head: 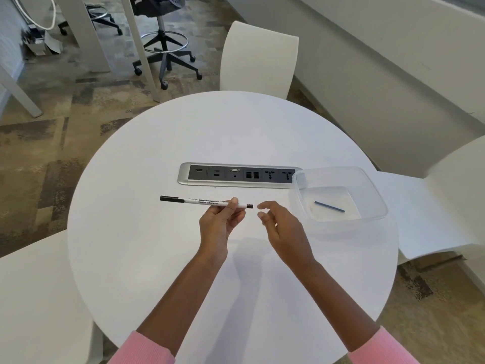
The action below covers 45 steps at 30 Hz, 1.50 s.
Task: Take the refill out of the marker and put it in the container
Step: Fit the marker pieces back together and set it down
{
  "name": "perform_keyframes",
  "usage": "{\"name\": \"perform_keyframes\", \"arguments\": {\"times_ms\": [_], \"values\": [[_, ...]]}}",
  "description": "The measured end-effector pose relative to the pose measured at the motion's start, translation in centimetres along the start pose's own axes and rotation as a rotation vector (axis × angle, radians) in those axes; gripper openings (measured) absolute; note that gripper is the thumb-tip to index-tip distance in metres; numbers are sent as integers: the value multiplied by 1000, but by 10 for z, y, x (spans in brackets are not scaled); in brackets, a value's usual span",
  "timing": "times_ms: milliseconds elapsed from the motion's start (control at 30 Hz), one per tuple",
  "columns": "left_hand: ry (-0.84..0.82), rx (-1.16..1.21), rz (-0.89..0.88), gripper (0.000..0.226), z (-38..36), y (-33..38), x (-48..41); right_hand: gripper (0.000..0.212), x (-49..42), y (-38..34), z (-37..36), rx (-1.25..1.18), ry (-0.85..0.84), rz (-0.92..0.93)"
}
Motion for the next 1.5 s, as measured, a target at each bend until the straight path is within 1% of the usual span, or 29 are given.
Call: {"name": "perform_keyframes", "arguments": {"times_ms": [100, 167, 300, 433, 533, 633, 700, 867, 1000, 1067, 1133, 1167, 1233, 1300, 1367, 1433, 1500], "values": [[-3, 9, 13, 7, -1, -2, 0, 23, -1, -2, -2, 25, 32, 72], [-9, 8, 22, 6, -4, -4, 1, 24, -3, -5, -3, 49, 54, 128], [-27, -3, 21, 8, -8, -7, 2, 18, -7, -14, -2, 139, 89, 230], [-7, 13, 41, 8, -9, -9, 3, 9, -11, -21, 3, 265, 146, 337], [-7, 1, 43, 8, -9, -9, 2, 9, -11, -22, 5, 320, 147, 364], [-24, -55, 17, 7, -8, -8, 0, 11, -10, -19, 4, 303, 115, 358], [-36, -96, -2, 6, -7, -8, -1, 16, -11, -16, 3, 234, 51, 284], [-58, -196, -57, 6, -2, -9, -1, 23, -13, -6, -1, 33, -158, 7], [-90, -246, -76, 7, 1, -10, 1, 33, -16, 4, -5, -303, -361, -323], [-113, -259, -82, 8, 2, -10, 2, 32, -15, 9, -6, -451, -473, -477], [-123, -257, -84, 7, 1, -10, 2, 30, -13, 10, -7, -591, -552, -583], [-125, -251, -83, 7, 1, -9, 1, 30, -12, 9, -7, -646, -562, -602], [-117, -232, -79, 9, 0, -7, 0, 33, -13, 6, -9, -668, -508, -562], [-93, -198, -61, 12, 0, -6, -2, 35, -14, 2, -9, -566, -372, -434], [-65, -140, -31, 13, 0, -6, -3, 28, -12, -2, -6, -346, -204, -240], [-53, -86, -7, 13, 0, -5, -3, 14, -8, -6, -4, -100, -79, -33], [-58, -55, 11, 15, 0, -6, -3, 15, -3, -9, -3, 37, -2, 101]]}}
Point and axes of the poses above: each hand's wrist, its own x-axis away from the middle knuckle, its own z-axis out of the back of the hand, y = z × x, the point moved 4 cm from there along -x, towards the middle knuckle, and after that the axes turned 4 degrees about y, right-handed, at the moved point
